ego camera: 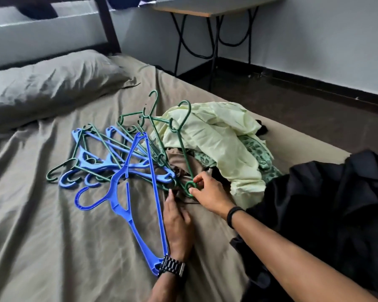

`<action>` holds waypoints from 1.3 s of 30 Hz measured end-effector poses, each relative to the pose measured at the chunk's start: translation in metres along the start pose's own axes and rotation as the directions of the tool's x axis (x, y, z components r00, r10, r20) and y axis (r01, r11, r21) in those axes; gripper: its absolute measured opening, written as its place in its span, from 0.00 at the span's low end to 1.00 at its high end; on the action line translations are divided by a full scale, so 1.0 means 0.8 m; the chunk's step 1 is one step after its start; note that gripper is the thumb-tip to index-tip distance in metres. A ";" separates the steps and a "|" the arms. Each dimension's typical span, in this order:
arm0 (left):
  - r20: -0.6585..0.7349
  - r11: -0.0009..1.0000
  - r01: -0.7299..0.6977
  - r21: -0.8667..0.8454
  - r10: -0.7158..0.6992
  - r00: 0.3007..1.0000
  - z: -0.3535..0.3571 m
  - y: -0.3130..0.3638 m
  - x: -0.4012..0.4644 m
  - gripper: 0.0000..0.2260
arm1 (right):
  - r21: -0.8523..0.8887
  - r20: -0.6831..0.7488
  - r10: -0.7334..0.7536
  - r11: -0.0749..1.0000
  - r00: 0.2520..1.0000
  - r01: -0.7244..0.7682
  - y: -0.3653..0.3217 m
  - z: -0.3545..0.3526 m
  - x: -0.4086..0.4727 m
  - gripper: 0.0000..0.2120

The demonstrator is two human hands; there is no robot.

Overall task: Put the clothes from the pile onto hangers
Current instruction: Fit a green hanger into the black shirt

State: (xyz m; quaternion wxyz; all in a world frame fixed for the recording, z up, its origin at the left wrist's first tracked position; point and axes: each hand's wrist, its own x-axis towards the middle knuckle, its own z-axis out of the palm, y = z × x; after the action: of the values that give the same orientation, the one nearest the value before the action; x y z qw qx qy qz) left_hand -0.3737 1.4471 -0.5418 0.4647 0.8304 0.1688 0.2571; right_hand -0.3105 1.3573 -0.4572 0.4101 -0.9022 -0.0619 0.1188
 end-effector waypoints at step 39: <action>0.820 0.607 0.661 -0.441 -0.026 0.571 0.151 0.327 -0.158 0.03 | 0.490 -0.435 0.237 0.872 0.869 0.007 0.150 -0.335 -0.253 0.11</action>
State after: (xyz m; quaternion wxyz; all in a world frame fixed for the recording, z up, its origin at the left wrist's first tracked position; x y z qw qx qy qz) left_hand -0.3950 1.1650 -0.4041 0.8166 0.5511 0.0233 -0.1699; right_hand -0.4330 1.0419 -0.3439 0.6131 -0.7761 0.1286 -0.0729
